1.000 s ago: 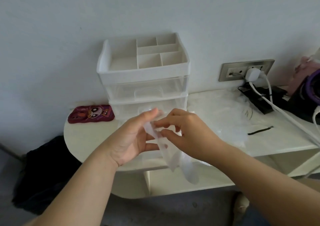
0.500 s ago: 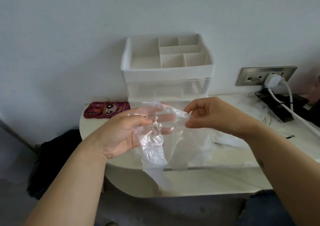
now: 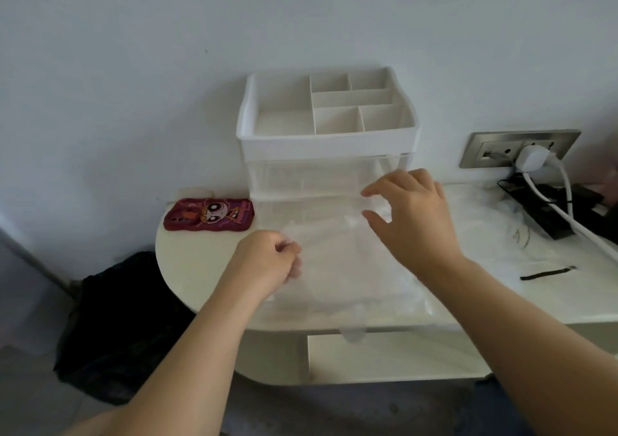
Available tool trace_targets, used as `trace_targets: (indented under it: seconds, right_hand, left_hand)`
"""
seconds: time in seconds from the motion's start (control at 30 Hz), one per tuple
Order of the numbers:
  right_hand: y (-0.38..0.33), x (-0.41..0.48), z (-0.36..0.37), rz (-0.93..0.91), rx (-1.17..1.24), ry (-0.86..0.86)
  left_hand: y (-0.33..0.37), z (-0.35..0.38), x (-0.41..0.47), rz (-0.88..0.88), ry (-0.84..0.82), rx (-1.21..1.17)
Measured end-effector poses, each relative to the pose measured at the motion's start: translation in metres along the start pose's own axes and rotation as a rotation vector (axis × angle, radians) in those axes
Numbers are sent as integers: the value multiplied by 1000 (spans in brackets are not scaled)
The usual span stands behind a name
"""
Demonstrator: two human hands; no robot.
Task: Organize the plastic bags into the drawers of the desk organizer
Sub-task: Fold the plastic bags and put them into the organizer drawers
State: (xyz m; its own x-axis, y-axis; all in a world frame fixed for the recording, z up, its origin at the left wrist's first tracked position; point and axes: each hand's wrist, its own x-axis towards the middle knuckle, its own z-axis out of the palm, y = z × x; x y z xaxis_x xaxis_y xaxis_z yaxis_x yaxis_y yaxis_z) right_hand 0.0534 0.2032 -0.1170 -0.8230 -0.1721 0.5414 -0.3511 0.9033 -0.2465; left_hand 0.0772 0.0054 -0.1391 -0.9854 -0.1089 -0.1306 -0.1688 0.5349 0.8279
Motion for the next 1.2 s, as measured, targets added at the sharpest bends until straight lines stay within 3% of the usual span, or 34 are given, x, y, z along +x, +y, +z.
trace_targets:
  seconds: [0.07, 0.2, 0.27, 0.5, 0.63, 0.73, 0.83, 0.9, 1.1, 1.2]
  right_hand:
    - [-12, -6, 1, -95, 30, 64]
    - [-19, -24, 22, 19, 33, -530]
    - [-14, -28, 31, 50, 29, -703]
    - [-10, -21, 48, 57, 124, -881]
    - [-10, -14, 58, 82, 179, -835]
    - [-11, -12, 63, 44, 199, -787]
    - [-12, -12, 62, -10, 219, -764]
    - [-11, -12, 56, -29, 206, -775]
    - [-14, -6, 22, -54, 54, -640]
    - [-21, -7, 25, -39, 55, -747]
  left_hand:
    - [-3, 2, 3, 7, 23, 103]
    - [-5, 5, 4, 33, 46, 219]
    - [-6, 7, 3, 45, 55, 257]
    - [-5, 8, 0, 95, 130, 478]
    - [-2, 6, -4, 295, 309, 642]
    - [-1, 11, -1, 370, 105, 563]
    - [-4, 18, 0, 274, -271, 553]
    - [-5, 19, 4, 209, -411, 588]
    - [0, 26, 16, 146, -517, 752]
    - [1, 33, 25, 124, -485, 778]
